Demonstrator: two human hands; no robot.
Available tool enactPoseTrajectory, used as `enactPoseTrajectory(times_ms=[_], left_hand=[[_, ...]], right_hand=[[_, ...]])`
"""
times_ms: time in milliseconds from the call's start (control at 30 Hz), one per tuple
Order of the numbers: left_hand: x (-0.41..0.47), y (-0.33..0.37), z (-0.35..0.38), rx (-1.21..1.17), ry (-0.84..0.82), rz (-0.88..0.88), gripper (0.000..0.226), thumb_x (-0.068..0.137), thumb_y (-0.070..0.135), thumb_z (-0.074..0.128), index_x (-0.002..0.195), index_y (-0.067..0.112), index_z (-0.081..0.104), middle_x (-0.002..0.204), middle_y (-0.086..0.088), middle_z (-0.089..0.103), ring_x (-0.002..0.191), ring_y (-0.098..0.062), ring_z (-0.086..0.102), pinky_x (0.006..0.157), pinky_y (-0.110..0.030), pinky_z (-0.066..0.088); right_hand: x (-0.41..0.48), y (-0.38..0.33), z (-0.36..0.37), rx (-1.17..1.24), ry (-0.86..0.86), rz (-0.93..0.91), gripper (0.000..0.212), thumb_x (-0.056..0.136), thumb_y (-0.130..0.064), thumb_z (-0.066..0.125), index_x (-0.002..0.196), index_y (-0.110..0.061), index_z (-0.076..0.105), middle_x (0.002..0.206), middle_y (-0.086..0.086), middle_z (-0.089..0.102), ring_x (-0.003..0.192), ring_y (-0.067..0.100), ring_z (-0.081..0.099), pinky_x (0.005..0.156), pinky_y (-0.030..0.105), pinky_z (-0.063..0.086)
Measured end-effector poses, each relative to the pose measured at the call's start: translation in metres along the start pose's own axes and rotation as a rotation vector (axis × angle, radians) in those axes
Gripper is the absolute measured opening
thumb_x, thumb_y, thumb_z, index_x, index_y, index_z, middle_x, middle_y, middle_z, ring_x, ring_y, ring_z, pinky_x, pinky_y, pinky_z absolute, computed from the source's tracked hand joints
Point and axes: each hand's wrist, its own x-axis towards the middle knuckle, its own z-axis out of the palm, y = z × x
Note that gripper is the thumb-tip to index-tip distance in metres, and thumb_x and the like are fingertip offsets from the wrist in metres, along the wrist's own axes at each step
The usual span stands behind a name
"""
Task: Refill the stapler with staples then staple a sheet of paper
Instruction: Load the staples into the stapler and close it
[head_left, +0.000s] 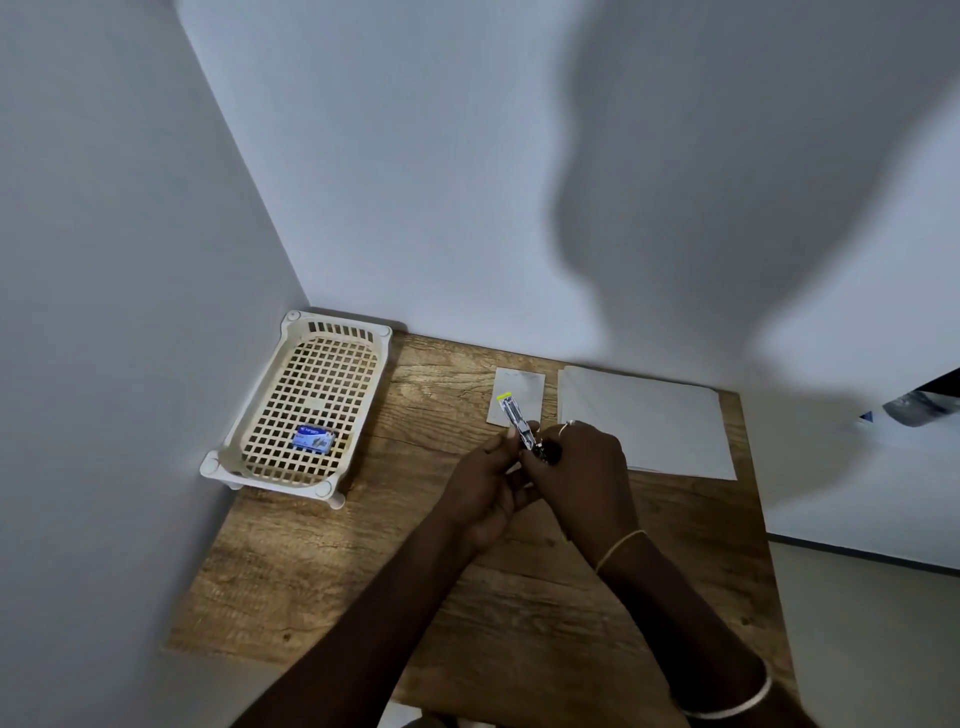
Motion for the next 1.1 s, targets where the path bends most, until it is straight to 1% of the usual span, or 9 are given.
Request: enactPoseTrajectory(times_ms=[100,167,300,367,400,467,533,700,1100], left_hand=[[-0.002,0.008,0.007,-0.006,-0.039,0.020,0.028,0.092,0.030,0.059,0.109,0.013,0.074,0.100,-0.008,0.079,0.087,-0.018,0.077,0.065,-0.031,0.062],[-0.002,0.012,0.010,-0.011,-0.054,0.036,0.025,0.094,0.029,0.060,0.105,0.014,0.076,0.100,-0.010,0.079,0.086,-0.019,0.077,0.063,-0.032,0.062],[-0.002,0.018,0.017,-0.021,-0.067,0.059,0.025,0.104,0.018,0.051,0.107,0.014,0.076,0.103,-0.010,0.077,0.089,-0.019,0.077,0.064,-0.033,0.062],[-0.004,0.021,0.020,-0.031,-0.075,0.060,0.030,0.104,0.020,0.051,0.099,0.015,0.080,0.098,-0.006,0.078,0.085,-0.016,0.077,0.063,-0.033,0.063],[-0.005,0.023,0.022,-0.038,-0.081,0.062,0.031,0.103,0.021,0.052,0.095,0.015,0.081,0.096,-0.005,0.078,0.084,-0.015,0.077,0.062,-0.034,0.063],[-0.007,0.027,0.025,-0.048,-0.103,0.072,0.027,0.100,0.021,0.054,0.097,0.013,0.080,0.097,-0.007,0.078,0.085,-0.016,0.077,0.062,-0.035,0.064],[-0.008,0.029,0.027,-0.046,-0.111,0.081,0.025,0.101,0.021,0.054,0.101,0.009,0.076,0.097,-0.008,0.078,0.085,-0.017,0.077,0.061,-0.036,0.064],[-0.013,0.032,0.030,-0.013,-0.126,0.072,0.025,0.100,0.024,0.055,0.107,0.006,0.072,0.094,-0.009,0.076,0.083,-0.016,0.077,0.060,-0.035,0.064],[-0.019,0.029,0.034,0.024,-0.147,0.044,0.033,0.089,0.030,0.065,0.114,0.008,0.071,0.093,-0.007,0.075,0.083,-0.016,0.076,0.065,-0.034,0.064]], right_hand=[[0.000,-0.008,-0.016,0.030,0.021,-0.033,0.018,0.082,-0.037,0.071,0.081,-0.020,0.076,0.071,-0.003,0.065,0.071,0.014,0.062,0.064,0.031,0.046],[0.000,-0.012,-0.027,0.037,0.012,-0.063,0.017,0.081,-0.038,0.073,0.081,-0.022,0.077,0.067,-0.006,0.061,0.068,0.010,0.059,0.060,0.028,0.041],[0.002,-0.016,-0.050,0.243,-0.014,-0.070,0.024,0.083,-0.055,0.068,0.091,-0.034,0.078,0.075,-0.013,0.071,0.074,-0.003,0.064,0.064,0.009,0.041],[0.007,-0.015,-0.061,0.305,0.059,-0.110,0.017,0.092,-0.041,0.065,0.098,-0.031,0.077,0.083,-0.016,0.072,0.081,-0.002,0.066,0.069,0.006,0.043],[0.011,-0.014,-0.066,0.300,0.084,-0.163,0.014,0.094,-0.028,0.065,0.101,-0.030,0.077,0.086,-0.015,0.071,0.082,0.002,0.066,0.071,0.010,0.044],[0.017,-0.010,-0.074,0.186,0.086,-0.307,0.029,0.092,-0.005,0.063,0.105,-0.026,0.077,0.093,-0.008,0.070,0.083,0.011,0.065,0.072,0.024,0.049],[0.022,-0.007,-0.078,-0.019,0.067,-0.434,0.040,0.086,0.003,0.058,0.105,-0.026,0.077,0.099,-0.002,0.069,0.084,0.021,0.066,0.069,0.033,0.052],[0.024,-0.002,-0.081,-0.205,0.105,-0.606,0.050,0.080,-0.009,0.036,0.101,-0.027,0.078,0.098,-0.003,0.069,0.081,0.026,0.063,0.061,0.033,0.048],[0.028,0.011,-0.079,-0.325,0.090,-0.702,0.046,0.075,0.003,0.055,0.105,-0.025,0.075,0.102,0.000,0.069,0.084,0.029,0.064,0.065,0.037,0.045]])
